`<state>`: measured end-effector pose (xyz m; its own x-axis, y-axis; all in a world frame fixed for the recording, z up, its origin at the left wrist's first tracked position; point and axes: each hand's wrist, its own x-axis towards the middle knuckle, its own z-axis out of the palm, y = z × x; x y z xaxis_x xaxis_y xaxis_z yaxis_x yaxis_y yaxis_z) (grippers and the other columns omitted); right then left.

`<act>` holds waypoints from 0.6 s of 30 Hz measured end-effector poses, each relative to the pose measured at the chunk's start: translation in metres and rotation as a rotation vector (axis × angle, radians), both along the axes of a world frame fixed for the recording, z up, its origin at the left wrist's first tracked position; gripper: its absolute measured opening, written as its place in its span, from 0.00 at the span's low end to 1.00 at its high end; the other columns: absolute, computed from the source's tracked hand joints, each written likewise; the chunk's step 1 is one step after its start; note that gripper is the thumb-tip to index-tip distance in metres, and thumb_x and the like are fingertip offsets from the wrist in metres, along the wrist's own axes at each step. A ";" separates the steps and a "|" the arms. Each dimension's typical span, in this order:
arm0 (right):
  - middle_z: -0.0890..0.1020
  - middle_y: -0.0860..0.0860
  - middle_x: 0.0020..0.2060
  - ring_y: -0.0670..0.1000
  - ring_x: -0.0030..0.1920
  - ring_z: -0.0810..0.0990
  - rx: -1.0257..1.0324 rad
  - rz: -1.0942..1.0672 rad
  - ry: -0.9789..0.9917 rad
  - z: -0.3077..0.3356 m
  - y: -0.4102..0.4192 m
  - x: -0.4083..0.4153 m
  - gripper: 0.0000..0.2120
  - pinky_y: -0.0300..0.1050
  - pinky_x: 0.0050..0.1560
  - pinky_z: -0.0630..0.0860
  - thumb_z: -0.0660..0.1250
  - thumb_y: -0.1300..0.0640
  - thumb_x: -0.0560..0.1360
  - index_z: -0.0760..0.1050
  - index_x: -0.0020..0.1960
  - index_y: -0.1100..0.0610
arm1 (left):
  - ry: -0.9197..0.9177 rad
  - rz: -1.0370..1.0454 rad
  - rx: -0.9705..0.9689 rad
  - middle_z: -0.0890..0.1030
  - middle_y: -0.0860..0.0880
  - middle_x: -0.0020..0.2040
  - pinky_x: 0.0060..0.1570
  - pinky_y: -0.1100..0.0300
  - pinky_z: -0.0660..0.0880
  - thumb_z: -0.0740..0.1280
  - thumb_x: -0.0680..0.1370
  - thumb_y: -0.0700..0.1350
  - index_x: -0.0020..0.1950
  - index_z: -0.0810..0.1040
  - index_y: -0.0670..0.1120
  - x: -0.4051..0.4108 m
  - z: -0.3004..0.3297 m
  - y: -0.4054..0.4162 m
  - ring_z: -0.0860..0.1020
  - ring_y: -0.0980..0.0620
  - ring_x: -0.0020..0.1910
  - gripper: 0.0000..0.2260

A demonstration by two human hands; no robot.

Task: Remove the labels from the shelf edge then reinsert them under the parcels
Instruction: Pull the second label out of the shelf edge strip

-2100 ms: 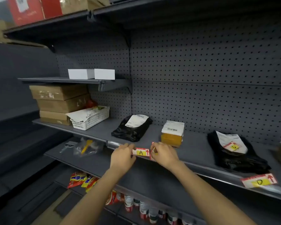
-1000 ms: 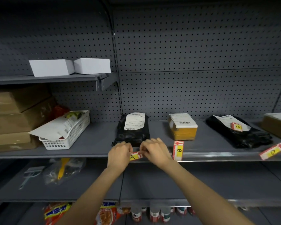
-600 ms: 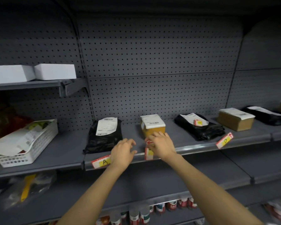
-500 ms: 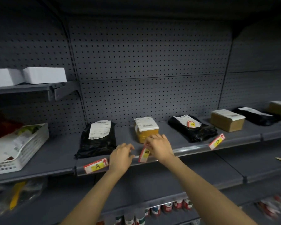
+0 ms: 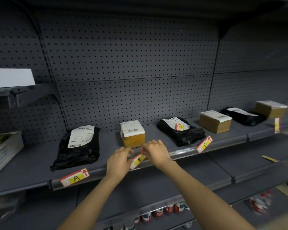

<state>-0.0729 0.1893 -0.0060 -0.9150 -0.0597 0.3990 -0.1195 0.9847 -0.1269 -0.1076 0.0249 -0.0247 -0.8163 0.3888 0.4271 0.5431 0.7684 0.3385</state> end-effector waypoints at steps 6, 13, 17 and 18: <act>0.80 0.49 0.53 0.52 0.57 0.75 -0.086 -0.035 0.084 -0.002 0.043 0.006 0.15 0.47 0.55 0.65 0.65 0.46 0.74 0.73 0.58 0.50 | 0.078 -0.029 0.032 0.79 0.51 0.53 0.47 0.55 0.74 0.68 0.75 0.45 0.53 0.76 0.51 -0.007 0.027 0.037 0.76 0.49 0.54 0.08; 0.79 0.49 0.55 0.52 0.58 0.74 -0.043 -0.090 0.067 0.007 0.164 0.022 0.14 0.47 0.57 0.64 0.64 0.47 0.75 0.73 0.59 0.50 | 0.082 -0.067 0.025 0.79 0.50 0.53 0.49 0.54 0.75 0.66 0.76 0.46 0.55 0.75 0.51 0.000 0.032 0.145 0.76 0.49 0.55 0.09; 0.80 0.50 0.54 0.53 0.57 0.75 0.041 -0.082 0.068 0.017 0.239 0.035 0.14 0.47 0.55 0.65 0.64 0.47 0.75 0.73 0.59 0.50 | 0.067 -0.030 0.029 0.79 0.50 0.53 0.47 0.54 0.74 0.67 0.75 0.46 0.55 0.75 0.51 0.011 0.023 0.205 0.76 0.50 0.55 0.09; 0.80 0.50 0.54 0.53 0.57 0.75 0.041 -0.082 0.069 0.019 0.255 0.036 0.14 0.47 0.55 0.65 0.64 0.47 0.75 0.73 0.58 0.50 | 0.061 -0.013 0.036 0.79 0.50 0.53 0.47 0.55 0.74 0.67 0.75 0.46 0.55 0.75 0.51 0.012 0.022 0.217 0.76 0.50 0.54 0.09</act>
